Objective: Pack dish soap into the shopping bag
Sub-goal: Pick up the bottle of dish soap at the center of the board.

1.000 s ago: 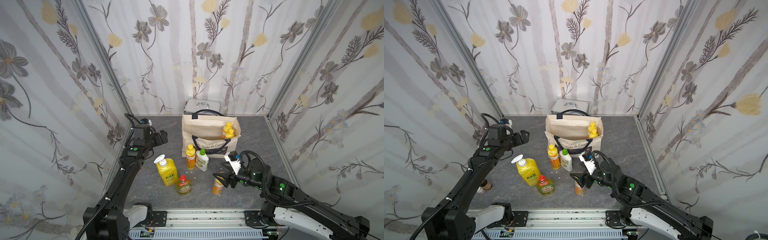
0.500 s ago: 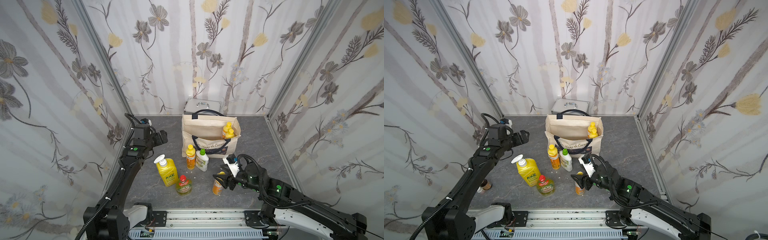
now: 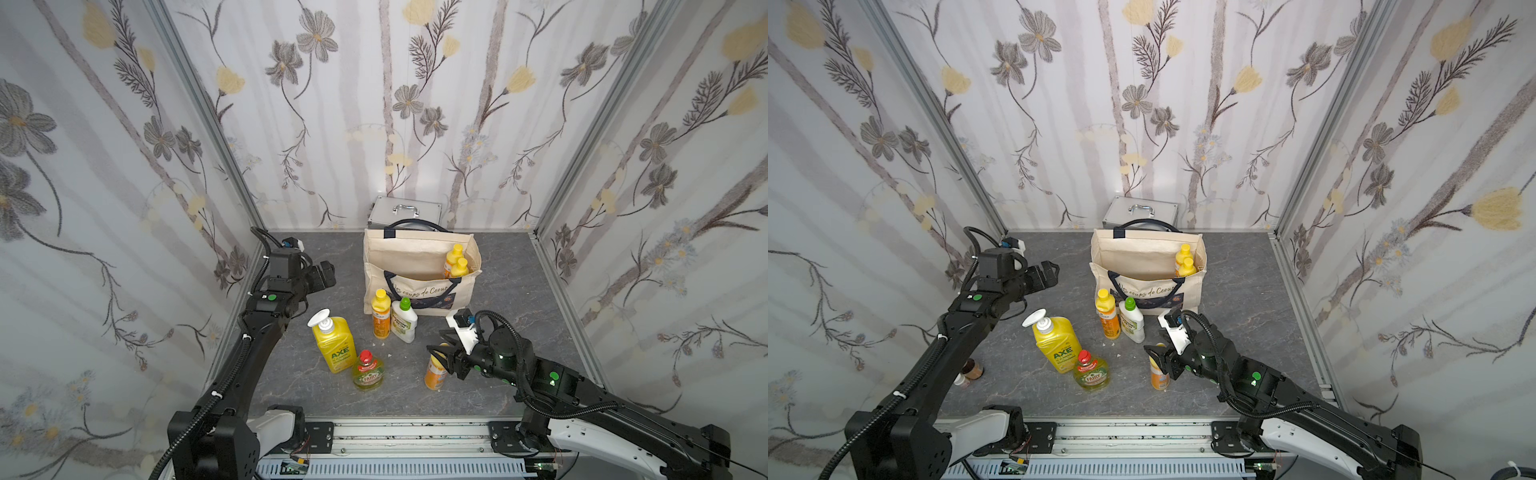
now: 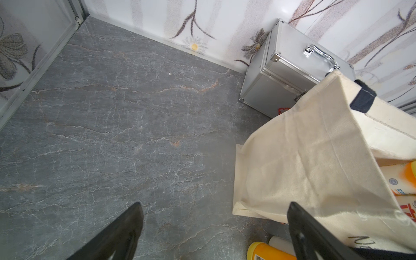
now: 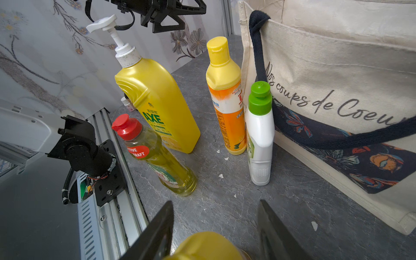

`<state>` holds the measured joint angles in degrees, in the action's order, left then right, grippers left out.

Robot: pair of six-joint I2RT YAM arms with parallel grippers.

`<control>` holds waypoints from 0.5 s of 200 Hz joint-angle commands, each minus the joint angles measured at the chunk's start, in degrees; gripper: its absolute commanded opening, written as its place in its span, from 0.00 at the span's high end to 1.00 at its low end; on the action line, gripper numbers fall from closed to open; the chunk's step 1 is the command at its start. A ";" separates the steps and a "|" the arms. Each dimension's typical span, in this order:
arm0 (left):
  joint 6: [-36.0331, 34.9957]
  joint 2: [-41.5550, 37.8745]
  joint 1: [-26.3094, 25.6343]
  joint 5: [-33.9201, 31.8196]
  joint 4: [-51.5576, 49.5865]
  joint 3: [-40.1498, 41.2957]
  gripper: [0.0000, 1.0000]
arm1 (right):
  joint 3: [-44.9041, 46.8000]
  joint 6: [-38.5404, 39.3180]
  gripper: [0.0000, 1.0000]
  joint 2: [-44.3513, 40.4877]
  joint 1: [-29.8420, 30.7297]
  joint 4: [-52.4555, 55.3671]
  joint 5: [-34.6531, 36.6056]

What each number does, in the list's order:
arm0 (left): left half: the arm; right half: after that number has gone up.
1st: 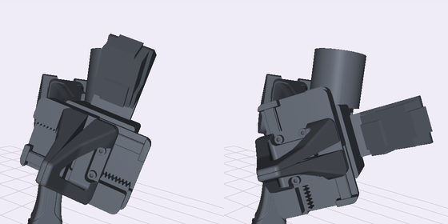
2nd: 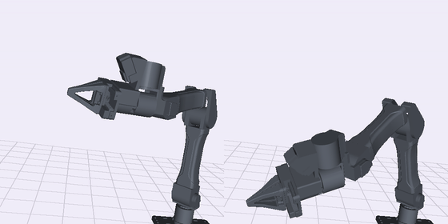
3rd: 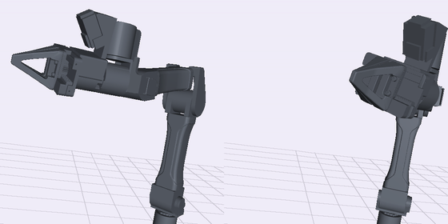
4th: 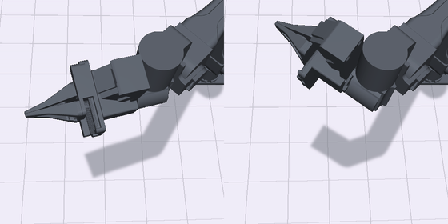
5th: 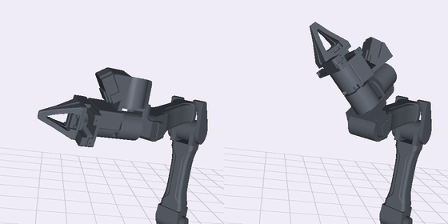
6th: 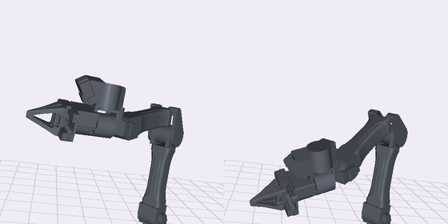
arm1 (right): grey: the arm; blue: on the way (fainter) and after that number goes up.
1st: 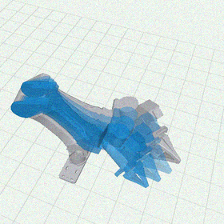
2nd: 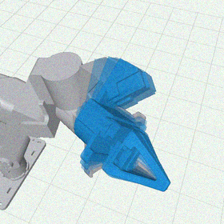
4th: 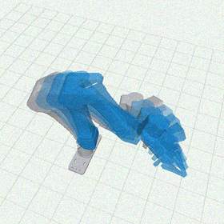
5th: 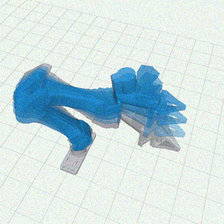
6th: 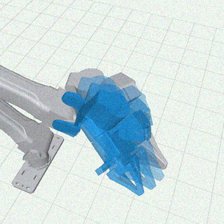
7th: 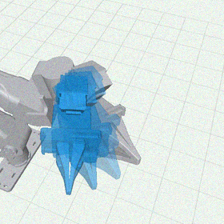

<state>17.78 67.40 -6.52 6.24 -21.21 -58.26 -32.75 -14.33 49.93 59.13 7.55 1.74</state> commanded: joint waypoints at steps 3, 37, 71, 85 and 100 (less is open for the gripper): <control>-0.30 0.02 0.02 -0.52 1.26 0.14 0.00 | 0.12 -0.85 0.51 0.08 0.28 -2.98 2.01; -0.34 -0.07 0.02 -0.54 1.18 0.16 0.00 | -0.51 -0.48 0.64 0.43 0.54 -2.73 3.61; -0.34 -0.25 0.01 -0.53 1.43 0.24 0.00 | -1.46 0.05 0.71 1.34 0.89 -1.27 5.00; -0.29 -0.16 -0.07 -0.45 1.42 0.26 0.00 | -1.69 0.00 0.75 1.87 1.12 -1.15 5.18; -0.29 -0.16 -0.11 -0.43 1.43 0.25 0.00 | -1.92 0.00 0.82 2.34 1.38 -1.44 5.39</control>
<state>17.78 67.37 -6.57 6.22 -21.21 -58.11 -34.11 -13.67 51.44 60.05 6.72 7.22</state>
